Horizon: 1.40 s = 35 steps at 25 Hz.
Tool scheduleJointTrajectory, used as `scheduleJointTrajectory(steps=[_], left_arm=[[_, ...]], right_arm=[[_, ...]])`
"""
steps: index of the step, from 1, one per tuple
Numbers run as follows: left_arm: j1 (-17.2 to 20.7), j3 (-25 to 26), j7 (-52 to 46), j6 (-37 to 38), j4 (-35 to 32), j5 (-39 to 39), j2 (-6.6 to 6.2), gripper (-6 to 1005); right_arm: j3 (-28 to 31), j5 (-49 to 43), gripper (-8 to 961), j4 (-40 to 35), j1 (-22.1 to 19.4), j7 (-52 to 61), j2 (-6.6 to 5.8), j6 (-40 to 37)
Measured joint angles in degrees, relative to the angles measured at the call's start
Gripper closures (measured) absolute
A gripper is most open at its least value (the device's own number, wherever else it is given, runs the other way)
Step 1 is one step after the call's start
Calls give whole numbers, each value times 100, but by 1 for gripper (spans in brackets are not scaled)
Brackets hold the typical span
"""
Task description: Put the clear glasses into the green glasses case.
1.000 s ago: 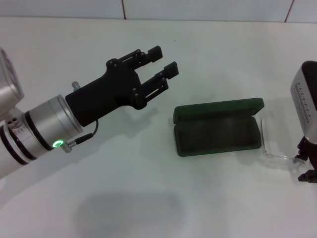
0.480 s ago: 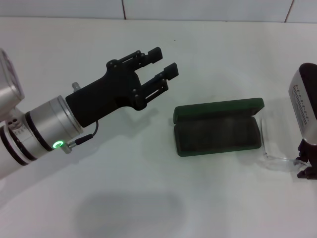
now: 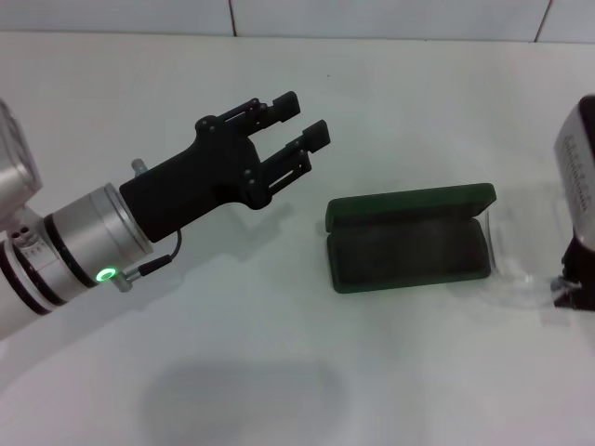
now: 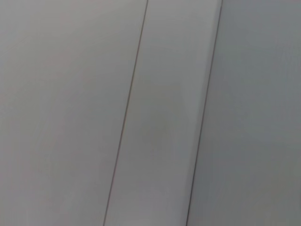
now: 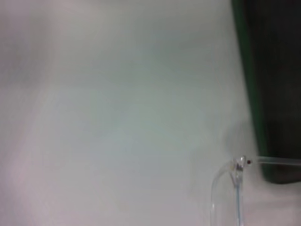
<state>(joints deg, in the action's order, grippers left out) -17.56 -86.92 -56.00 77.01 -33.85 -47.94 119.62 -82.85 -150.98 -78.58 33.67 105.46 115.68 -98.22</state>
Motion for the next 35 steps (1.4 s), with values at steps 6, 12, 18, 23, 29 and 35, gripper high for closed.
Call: scheduleJointTrajectory(steps=[6,12,18,23,29,35], left_arm=[[51,148,51,597,89,6,-7,471],[-71,361,314,1045,499,192,25,471],[-411,149,449,1086,828,216,51,472],[-696,-23,532,1088,1026,228,68,472],[-1128,-418,545,979,1260,234,86,472],[-1243,-837,551,726,1261,233,94,472]], right_arm=[[1164,890,832,-540,-321,-440,0,-133],[2098,2527,833,-131,-555,-1496,-16,-803],[2145,3757,833,727,-1011,-2736,15,-907],[2107,4600,833,1515,-1225,-3702,2,-991],[2118,4883,833,2089,-1148,-3976,-5,-1062],[2124,5096,833,2340,-1036,-4039,5,-1026]])
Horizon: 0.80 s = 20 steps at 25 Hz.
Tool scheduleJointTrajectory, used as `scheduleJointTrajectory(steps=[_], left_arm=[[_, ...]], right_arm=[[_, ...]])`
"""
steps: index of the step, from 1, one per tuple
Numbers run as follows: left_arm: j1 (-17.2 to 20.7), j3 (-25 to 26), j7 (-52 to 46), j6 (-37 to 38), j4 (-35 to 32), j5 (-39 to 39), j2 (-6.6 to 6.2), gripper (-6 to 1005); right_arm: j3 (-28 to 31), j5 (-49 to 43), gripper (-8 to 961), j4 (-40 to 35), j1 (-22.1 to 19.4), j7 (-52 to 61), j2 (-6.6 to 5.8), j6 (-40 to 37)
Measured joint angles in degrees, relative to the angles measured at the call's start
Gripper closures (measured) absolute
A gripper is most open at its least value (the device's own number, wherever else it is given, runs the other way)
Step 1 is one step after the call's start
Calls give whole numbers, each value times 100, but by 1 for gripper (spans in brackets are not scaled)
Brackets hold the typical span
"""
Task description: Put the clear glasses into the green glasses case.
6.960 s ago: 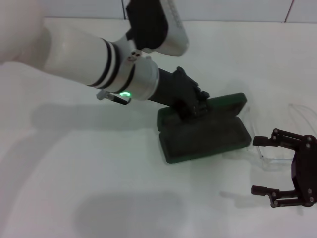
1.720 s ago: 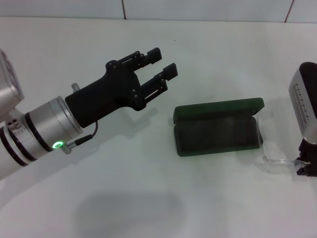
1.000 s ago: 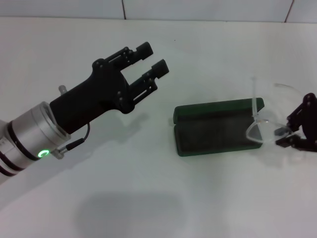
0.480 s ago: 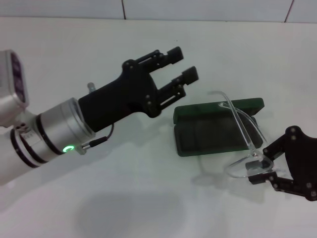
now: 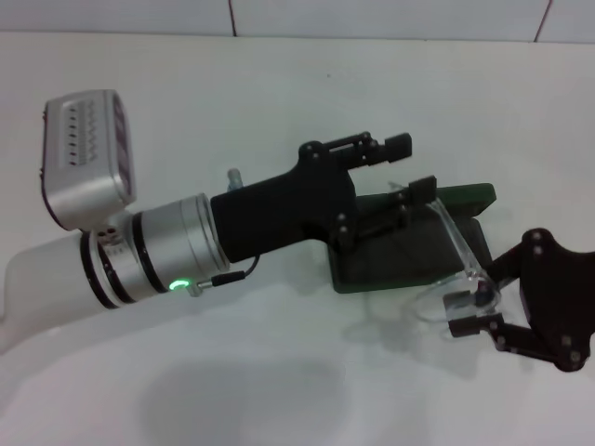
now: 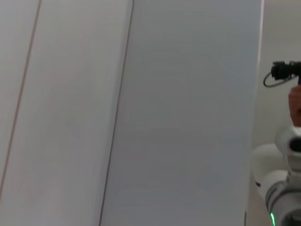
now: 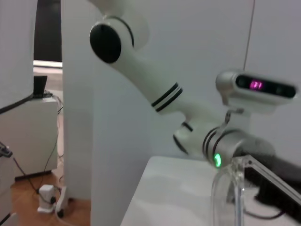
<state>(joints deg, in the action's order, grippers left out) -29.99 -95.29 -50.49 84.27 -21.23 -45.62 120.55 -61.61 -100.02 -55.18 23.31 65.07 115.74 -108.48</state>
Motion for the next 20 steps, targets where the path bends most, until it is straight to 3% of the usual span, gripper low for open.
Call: scheduleJointTrajectory(steps=[15,20], left_arm=[[16,-401,4,-270,27,-28,-27,473],[113,-325,135,-278,16,362,-26,473]], right_arm=[[82,441,833,22,-88,-144,-12,-4],[35,386,833,31,-179,-146,-22,-46]])
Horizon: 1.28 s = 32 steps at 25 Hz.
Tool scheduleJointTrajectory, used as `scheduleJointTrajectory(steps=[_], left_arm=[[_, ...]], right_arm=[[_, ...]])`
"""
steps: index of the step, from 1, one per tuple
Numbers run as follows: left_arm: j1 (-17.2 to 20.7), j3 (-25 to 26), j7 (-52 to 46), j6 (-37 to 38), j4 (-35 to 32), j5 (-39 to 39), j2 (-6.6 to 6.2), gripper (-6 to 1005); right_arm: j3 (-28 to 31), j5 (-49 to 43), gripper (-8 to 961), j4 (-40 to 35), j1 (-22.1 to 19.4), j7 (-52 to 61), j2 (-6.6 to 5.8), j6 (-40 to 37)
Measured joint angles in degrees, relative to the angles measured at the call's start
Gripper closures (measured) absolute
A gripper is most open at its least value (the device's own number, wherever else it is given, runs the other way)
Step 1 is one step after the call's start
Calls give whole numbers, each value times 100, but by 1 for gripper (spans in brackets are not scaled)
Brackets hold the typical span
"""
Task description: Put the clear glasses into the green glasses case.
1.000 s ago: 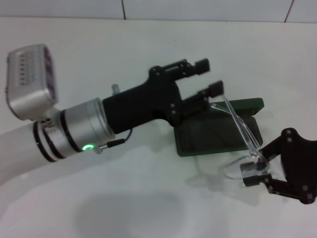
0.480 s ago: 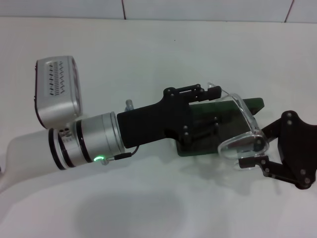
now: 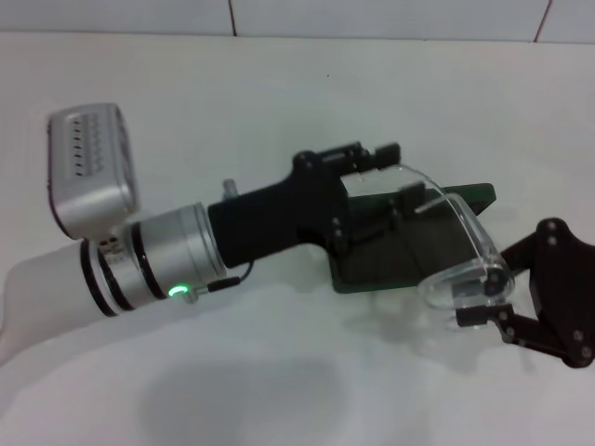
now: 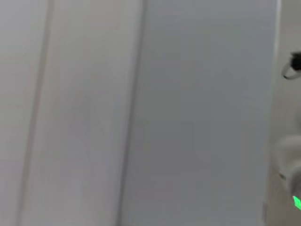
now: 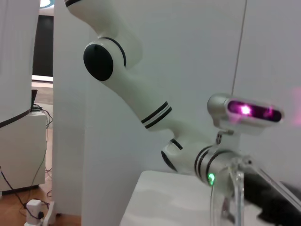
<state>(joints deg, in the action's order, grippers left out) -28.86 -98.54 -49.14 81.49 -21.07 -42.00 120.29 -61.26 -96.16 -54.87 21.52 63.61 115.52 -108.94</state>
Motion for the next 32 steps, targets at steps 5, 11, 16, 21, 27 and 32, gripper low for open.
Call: scheduleJointTrajectory(steps=[5,11,16,21,27,32], left_arm=[[42,2,305,-2,27,468,-1,473],[-131,-265,372,48,-30,473,28,474],[-259,-670,378,14,-118,482,35,475],[-499,-1186,436,-2,-169,470,34,476],[-549,-1366,439,-60,-177,424,26,477],[-544,-1379,416,-177,-179,421,20,478]], right_arm=[[-18,-35,833,212,-121,-310,-8,-132],[-23,-35,834,638,-125,-969,-13,-353],[-24,-53,834,955,-117,-1594,-12,-354],[20,-93,834,1000,-126,-1920,-12,-354],[34,-69,834,1005,-147,-2190,-12,-355],[184,-56,834,967,-210,-2310,-18,-404]])
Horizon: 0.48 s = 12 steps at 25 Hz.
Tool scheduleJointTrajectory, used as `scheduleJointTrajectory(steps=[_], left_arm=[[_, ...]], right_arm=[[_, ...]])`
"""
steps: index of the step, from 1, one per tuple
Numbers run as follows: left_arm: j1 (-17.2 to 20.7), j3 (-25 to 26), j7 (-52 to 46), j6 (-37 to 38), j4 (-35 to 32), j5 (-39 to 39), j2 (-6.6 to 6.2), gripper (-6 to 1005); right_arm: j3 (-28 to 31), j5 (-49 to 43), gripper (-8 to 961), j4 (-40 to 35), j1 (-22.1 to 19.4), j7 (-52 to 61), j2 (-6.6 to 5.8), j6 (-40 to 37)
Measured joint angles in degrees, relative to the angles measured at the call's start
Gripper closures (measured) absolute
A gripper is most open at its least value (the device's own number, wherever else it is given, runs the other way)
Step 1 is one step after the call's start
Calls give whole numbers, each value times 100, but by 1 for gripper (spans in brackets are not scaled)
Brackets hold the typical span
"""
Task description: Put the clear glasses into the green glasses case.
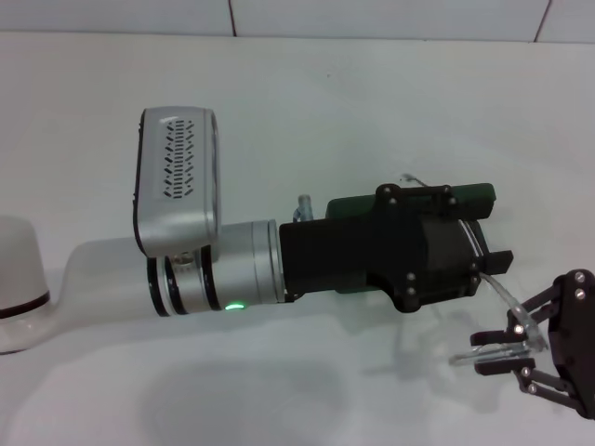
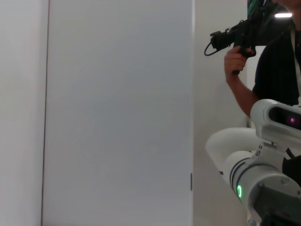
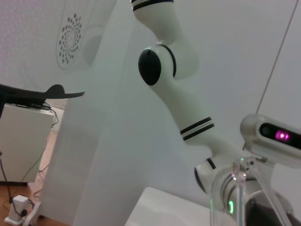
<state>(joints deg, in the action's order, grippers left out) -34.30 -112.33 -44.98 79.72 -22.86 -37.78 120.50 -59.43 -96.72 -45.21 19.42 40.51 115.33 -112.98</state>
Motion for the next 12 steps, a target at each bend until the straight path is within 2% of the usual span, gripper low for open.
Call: scheduleJointTrajectory(steps=[7,12], left_arm=[[44,-20,24,1,-45,72,-9,479],[90,-8,27,12,-123,455,-9,478]], right_arm=[[70,-31,834,-2,-6,-48,-34,-108],[72,-37,834,23,-111,-178,-92,-113]])
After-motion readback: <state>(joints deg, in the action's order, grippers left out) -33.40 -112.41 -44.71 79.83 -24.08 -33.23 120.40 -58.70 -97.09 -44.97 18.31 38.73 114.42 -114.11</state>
